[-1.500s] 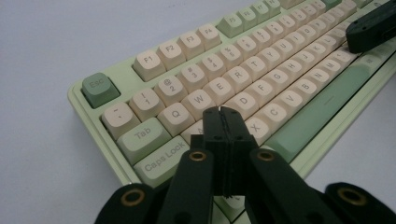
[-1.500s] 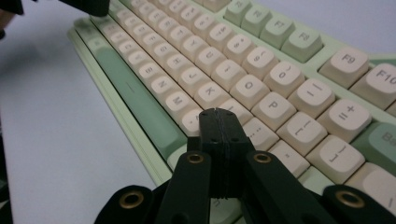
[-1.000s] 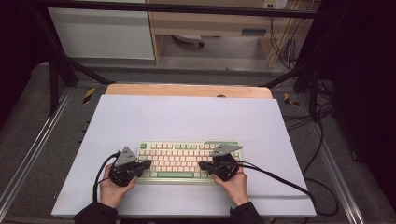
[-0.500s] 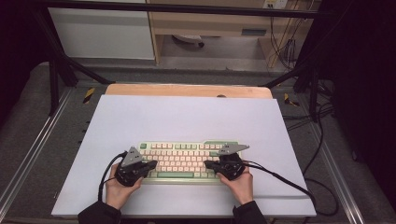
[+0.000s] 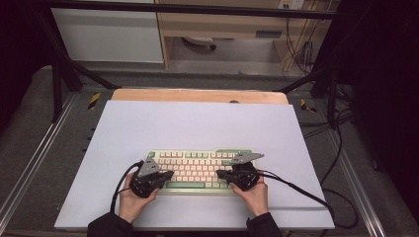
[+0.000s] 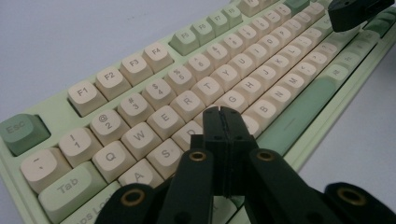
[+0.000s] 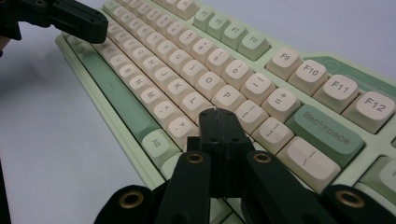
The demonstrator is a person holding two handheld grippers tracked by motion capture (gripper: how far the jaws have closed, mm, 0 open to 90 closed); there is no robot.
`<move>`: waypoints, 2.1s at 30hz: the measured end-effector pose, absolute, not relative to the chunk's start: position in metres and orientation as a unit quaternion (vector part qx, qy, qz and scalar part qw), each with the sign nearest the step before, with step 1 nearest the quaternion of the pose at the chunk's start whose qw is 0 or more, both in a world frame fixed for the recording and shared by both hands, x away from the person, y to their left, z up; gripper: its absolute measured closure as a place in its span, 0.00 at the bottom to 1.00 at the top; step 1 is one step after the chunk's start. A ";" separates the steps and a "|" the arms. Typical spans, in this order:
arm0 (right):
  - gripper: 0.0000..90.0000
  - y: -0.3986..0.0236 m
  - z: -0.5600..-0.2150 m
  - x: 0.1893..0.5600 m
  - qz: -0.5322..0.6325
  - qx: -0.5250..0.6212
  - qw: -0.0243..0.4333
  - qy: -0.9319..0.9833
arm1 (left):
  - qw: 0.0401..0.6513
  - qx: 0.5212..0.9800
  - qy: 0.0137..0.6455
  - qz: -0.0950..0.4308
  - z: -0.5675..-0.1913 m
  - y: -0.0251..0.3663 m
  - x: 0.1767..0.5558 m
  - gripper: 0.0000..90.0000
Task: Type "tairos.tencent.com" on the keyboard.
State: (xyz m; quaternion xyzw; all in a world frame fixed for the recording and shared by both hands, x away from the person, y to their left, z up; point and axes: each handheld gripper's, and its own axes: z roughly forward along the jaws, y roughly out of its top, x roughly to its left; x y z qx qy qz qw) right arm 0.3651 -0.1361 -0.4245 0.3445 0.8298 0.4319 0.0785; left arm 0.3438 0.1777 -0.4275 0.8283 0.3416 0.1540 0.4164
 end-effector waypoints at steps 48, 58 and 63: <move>1.00 -0.135 -0.422 0.365 0.441 0.344 0.075 0.826 | 0.427 0.817 0.353 0.158 -0.424 0.203 0.336 1.00; 1.00 -0.126 -0.419 0.366 0.442 0.343 0.071 0.825 | 0.429 0.814 0.358 0.160 -0.422 0.214 0.333 0.99; 1.00 -0.117 -0.418 0.369 0.445 0.343 0.072 0.824 | 0.432 0.810 0.363 0.159 -0.422 0.217 0.334 0.99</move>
